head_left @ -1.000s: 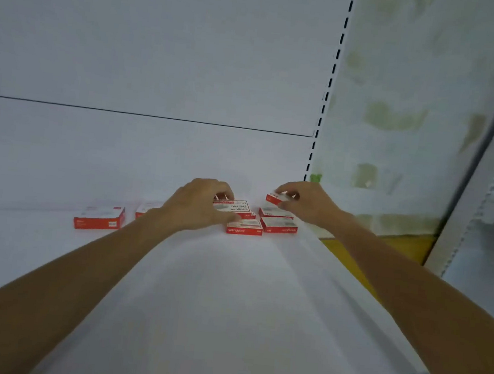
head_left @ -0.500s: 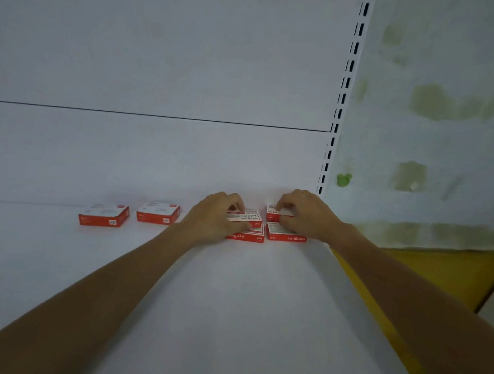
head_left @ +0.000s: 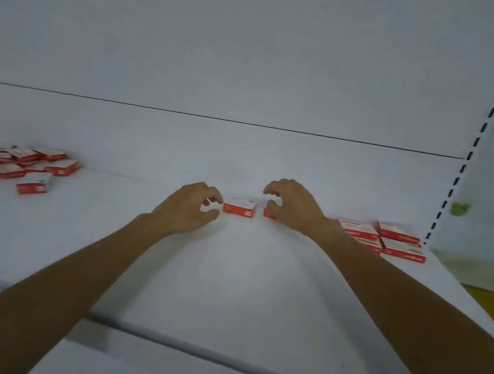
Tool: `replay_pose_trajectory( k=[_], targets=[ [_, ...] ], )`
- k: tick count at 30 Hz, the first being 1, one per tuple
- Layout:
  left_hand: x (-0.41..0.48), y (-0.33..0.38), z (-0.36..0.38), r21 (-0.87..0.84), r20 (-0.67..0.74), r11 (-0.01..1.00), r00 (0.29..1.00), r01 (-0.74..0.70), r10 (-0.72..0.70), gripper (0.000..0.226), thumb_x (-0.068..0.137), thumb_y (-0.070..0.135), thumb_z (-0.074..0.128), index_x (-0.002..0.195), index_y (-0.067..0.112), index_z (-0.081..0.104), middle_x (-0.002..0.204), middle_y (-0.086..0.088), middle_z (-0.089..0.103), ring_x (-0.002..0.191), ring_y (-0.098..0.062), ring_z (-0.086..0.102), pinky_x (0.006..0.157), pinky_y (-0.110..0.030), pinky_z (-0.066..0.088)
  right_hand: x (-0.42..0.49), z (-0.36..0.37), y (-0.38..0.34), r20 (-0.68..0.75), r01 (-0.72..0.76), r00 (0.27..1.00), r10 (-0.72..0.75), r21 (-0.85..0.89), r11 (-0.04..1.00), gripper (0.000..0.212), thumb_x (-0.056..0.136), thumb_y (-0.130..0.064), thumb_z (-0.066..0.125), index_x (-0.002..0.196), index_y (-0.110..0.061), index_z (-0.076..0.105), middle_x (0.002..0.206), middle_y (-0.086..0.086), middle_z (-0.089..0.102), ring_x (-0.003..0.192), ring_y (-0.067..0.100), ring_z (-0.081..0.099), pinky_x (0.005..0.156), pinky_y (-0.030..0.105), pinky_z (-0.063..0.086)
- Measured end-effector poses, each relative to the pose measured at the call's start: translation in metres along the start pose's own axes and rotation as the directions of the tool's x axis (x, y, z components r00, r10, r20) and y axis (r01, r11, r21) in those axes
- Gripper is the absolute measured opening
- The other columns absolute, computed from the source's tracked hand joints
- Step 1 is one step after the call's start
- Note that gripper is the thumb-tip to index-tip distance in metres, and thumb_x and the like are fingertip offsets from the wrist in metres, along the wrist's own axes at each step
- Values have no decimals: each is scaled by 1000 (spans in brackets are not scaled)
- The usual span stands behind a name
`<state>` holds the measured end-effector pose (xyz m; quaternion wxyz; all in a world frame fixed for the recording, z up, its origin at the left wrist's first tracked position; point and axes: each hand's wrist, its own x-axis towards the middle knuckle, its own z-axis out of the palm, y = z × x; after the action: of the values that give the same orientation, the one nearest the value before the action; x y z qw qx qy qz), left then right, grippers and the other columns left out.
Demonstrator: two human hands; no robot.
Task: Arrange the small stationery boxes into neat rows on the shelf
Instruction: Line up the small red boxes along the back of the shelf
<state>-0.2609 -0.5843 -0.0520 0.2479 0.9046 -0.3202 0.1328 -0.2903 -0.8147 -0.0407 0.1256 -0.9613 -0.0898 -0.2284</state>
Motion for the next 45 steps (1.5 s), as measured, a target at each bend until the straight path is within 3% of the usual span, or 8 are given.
replay_pose_trajectory(
  k=[6, 11, 18, 28, 34, 38, 42, 45],
  targets=[
    [-104, -104, -89, 95, -101, 971, 972, 220, -211, 17, 84, 23, 61, 101, 19, 61, 103, 0, 59, 87, -10, 54, 78, -25, 43, 43, 60, -156, 88, 179, 978, -190, 125, 976, 31, 87, -20, 52, 117, -15, 54, 114, 4, 58, 105, 20, 52, 87, 27, 38],
    [-189, -180, -156, 147, -196, 923, 925, 356, -326, 15, 83, 19, 63, 98, 19, 63, 102, -2, 62, 84, -11, 55, 76, -25, 43, 64, 104, -278, 110, 341, 929, -355, 124, 932, 34, 89, -22, 49, 122, -16, 50, 118, 5, 56, 110, 21, 49, 87, 30, 38],
    [-275, -245, -212, 177, -269, 875, 877, 451, -397, 16, 83, 13, 62, 98, 14, 64, 97, -3, 62, 81, -11, 55, 72, -24, 40, 79, 141, -389, 160, 414, 884, -440, 169, 894, 36, 88, -23, 51, 124, -15, 50, 129, 6, 52, 118, 22, 47, 94, 36, 39],
    [-265, -305, -232, 151, -317, 884, 869, 442, -381, 17, 83, 14, 61, 100, 14, 64, 100, -1, 60, 87, -13, 54, 81, -29, 44, 139, 190, -434, 209, 430, 865, -456, 159, 889, 36, 88, -25, 54, 122, -16, 52, 128, 6, 52, 116, 23, 48, 94, 37, 41],
    [-231, -352, -254, 207, -294, 862, 870, 462, -396, 20, 84, 15, 61, 103, 12, 64, 103, -7, 61, 91, -19, 55, 82, -32, 44, 203, 213, -449, 174, 363, 900, -398, 202, 909, 38, 86, -23, 55, 123, -13, 51, 124, 8, 54, 109, 24, 52, 89, 36, 43],
    [-215, -386, -260, 213, -295, 852, 863, 477, -410, 22, 83, 18, 61, 105, 13, 64, 103, -9, 62, 92, -23, 56, 82, -32, 44, 228, 235, -458, 241, 331, 898, -368, 179, 926, 41, 85, -27, 55, 124, -13, 50, 124, 7, 54, 109, 23, 52, 87, 35, 44],
    [-201, -412, -255, 205, -292, 856, 865, 474, -409, 23, 82, 22, 62, 103, 13, 64, 102, -9, 63, 88, -21, 55, 76, -29, 42, 242, 247, -457, 285, 310, 899, -334, 125, 942, 37, 84, -36, 55, 113, -13, 55, 108, 4, 60, 95, 21, 55, 76, 31, 45],
    [-193, -433, -249, 288, -283, 854, 891, 433, -356, 34, 80, 37, 60, 106, 16, 62, 103, -8, 64, 86, -17, 51, 74, -29, 38, 253, 254, -462, 309, 283, 906, -290, 68, 957, 31, 81, -46, 57, 84, -15, 55, 80, -2, 54, 76, 18, 51, 59, 28, 37]
  ],
)
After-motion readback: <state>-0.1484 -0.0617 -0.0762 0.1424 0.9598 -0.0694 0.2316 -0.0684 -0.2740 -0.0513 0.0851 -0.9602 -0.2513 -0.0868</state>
